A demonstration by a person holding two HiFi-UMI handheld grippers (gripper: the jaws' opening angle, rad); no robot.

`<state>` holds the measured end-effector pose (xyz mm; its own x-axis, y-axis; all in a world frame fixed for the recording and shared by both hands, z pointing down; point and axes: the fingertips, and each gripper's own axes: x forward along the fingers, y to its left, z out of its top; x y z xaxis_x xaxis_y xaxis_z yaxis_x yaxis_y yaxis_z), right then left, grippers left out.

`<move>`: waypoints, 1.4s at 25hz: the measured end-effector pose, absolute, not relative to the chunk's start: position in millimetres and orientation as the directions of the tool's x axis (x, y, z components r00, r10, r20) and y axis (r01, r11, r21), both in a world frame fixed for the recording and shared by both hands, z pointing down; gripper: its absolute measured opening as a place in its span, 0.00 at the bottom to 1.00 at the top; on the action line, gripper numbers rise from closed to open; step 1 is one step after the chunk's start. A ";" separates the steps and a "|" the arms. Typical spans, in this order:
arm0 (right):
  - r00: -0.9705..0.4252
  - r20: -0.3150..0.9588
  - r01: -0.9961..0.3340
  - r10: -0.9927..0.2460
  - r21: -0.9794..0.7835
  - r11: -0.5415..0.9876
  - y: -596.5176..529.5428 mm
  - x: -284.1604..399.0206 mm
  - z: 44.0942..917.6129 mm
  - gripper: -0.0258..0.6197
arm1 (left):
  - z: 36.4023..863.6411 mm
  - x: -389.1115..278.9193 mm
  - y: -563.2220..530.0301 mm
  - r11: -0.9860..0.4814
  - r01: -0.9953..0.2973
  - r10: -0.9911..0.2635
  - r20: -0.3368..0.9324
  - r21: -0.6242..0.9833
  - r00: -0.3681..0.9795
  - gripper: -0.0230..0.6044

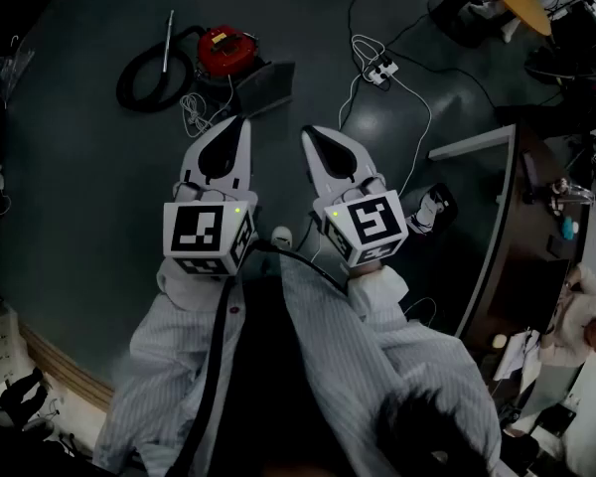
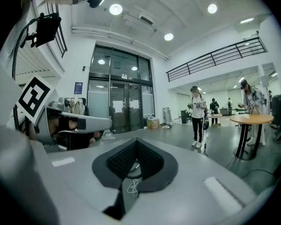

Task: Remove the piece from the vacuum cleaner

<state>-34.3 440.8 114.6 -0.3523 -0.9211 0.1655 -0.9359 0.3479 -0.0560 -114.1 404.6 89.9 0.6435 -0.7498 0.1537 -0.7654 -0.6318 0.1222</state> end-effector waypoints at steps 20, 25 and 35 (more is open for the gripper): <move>-0.405 0.187 -0.914 -0.895 -0.075 0.398 431.0 -7.0 131.3 0.04 | 116.4 -82.6 392.6 -0.605 -0.791 -0.764 0.215 0.086 0.608 0.04; -0.426 0.247 -0.904 -0.870 -0.110 0.412 383.9 3.0 159.5 0.04 | 149.2 -75.6 344.6 -0.583 -0.805 -0.759 0.281 0.108 0.587 0.04; -0.455 0.326 -0.889 -0.828 -0.113 0.444 175.8 26.3 197.9 0.04 | 188.6 -42.2 127.3 -0.588 -0.802 -0.743 0.323 0.102 0.586 0.04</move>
